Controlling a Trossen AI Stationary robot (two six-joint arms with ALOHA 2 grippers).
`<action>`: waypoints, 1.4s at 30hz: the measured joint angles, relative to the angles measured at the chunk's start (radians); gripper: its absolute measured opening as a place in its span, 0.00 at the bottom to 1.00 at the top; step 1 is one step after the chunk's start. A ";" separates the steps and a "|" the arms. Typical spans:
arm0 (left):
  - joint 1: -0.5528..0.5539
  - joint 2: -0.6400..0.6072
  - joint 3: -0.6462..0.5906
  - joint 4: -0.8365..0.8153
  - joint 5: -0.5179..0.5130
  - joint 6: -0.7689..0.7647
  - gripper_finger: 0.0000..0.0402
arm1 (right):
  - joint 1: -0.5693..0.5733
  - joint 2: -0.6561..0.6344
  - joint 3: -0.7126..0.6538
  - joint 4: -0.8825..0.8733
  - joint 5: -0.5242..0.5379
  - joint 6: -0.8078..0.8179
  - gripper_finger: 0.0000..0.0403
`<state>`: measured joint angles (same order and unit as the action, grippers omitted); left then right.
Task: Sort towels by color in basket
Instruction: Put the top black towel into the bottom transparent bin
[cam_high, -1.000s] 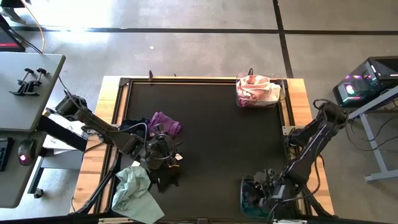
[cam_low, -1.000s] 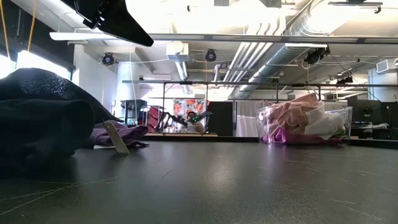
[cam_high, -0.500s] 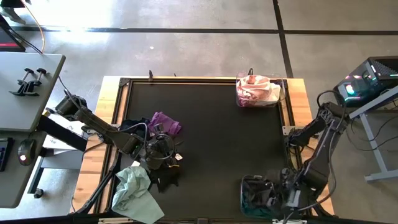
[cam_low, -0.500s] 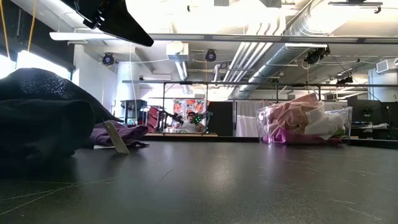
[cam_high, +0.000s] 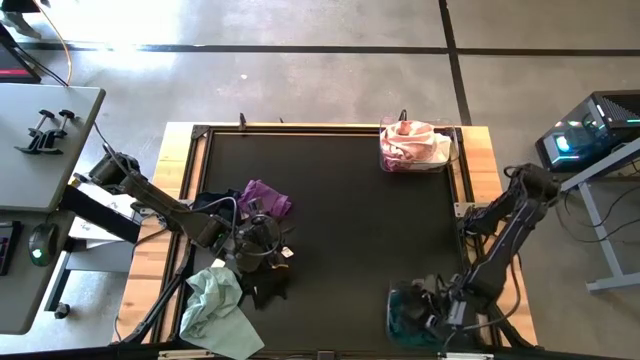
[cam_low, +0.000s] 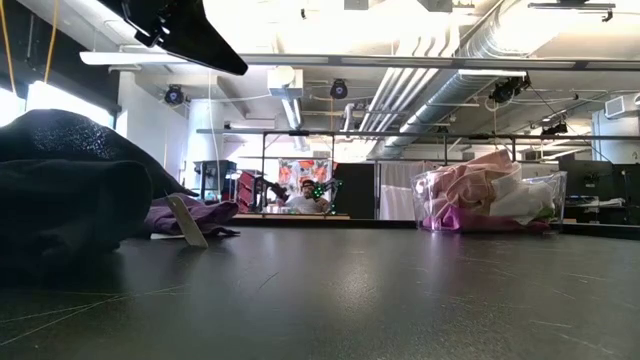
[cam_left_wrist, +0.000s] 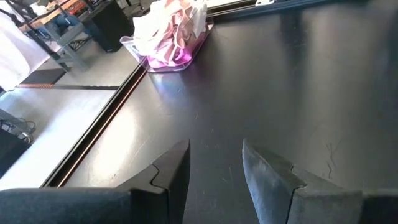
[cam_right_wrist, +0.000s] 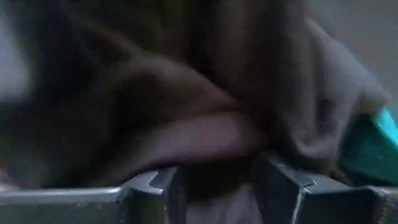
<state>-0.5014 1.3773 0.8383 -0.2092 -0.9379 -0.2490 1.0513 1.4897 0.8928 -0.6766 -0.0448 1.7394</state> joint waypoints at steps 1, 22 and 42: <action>0.003 0.000 0.000 0.000 0.000 -0.002 0.33 | -0.005 -0.002 -0.024 0.013 0.000 -0.010 0.38; 0.004 0.000 0.000 0.004 0.000 -0.003 0.33 | -0.023 -0.018 0.410 -0.575 0.138 -0.138 0.38; 0.021 0.000 0.000 0.006 0.000 -0.006 0.33 | -0.195 -0.018 0.177 -0.560 0.211 -0.481 0.38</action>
<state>-0.4808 1.3777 0.8383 -0.2034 -0.9379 -0.2550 0.8564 1.4719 1.0694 -1.2371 0.1662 1.2579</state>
